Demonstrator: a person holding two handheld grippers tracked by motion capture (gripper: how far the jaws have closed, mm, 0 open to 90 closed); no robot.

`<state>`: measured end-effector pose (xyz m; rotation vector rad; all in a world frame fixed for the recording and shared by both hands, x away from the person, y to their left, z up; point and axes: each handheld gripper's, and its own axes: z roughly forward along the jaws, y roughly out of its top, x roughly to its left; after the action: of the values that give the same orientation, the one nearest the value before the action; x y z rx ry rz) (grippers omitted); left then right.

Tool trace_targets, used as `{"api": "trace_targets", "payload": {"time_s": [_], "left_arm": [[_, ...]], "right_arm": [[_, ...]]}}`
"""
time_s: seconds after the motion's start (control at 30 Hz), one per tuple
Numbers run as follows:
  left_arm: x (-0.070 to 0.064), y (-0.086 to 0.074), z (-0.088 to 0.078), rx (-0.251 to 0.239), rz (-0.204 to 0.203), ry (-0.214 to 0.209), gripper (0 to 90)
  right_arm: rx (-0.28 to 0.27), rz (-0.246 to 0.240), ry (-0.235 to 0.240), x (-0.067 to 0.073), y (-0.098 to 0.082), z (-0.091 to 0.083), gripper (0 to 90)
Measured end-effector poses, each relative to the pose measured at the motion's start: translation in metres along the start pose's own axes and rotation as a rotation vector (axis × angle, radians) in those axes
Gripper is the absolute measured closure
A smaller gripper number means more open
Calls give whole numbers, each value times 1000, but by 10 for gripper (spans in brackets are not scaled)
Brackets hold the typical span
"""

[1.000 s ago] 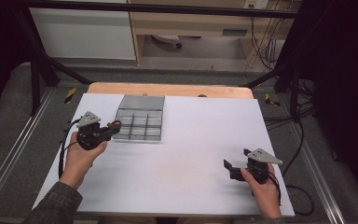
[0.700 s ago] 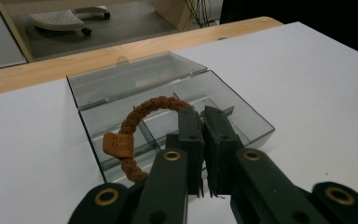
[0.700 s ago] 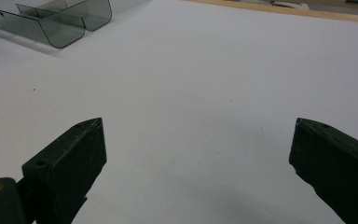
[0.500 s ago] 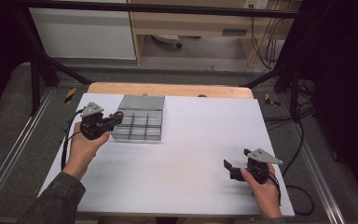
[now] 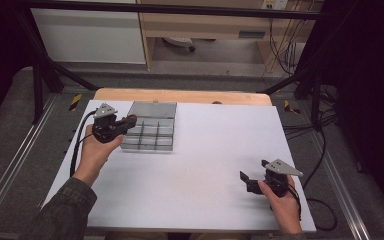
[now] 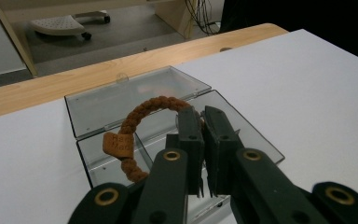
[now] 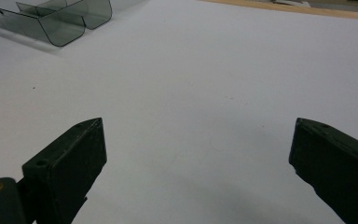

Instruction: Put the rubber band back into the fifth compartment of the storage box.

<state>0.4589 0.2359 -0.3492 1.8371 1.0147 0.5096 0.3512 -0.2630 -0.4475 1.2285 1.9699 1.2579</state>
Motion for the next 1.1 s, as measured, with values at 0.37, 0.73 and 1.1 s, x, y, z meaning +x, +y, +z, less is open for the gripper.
{"api": "trace_targets", "payload": {"time_s": [0.37,0.73,1.1], "left_arm": [[-5,4,11,3,-10,-9,858],[-7,3,18,14,-9,-3,858],[-13,0,35,43,8,1,858]], "right_arm": [[-1,4,2,0,0,0,44],[-1,5,5,0,0,0,47],[-2,7,8,-1,0,-1,47]]}}
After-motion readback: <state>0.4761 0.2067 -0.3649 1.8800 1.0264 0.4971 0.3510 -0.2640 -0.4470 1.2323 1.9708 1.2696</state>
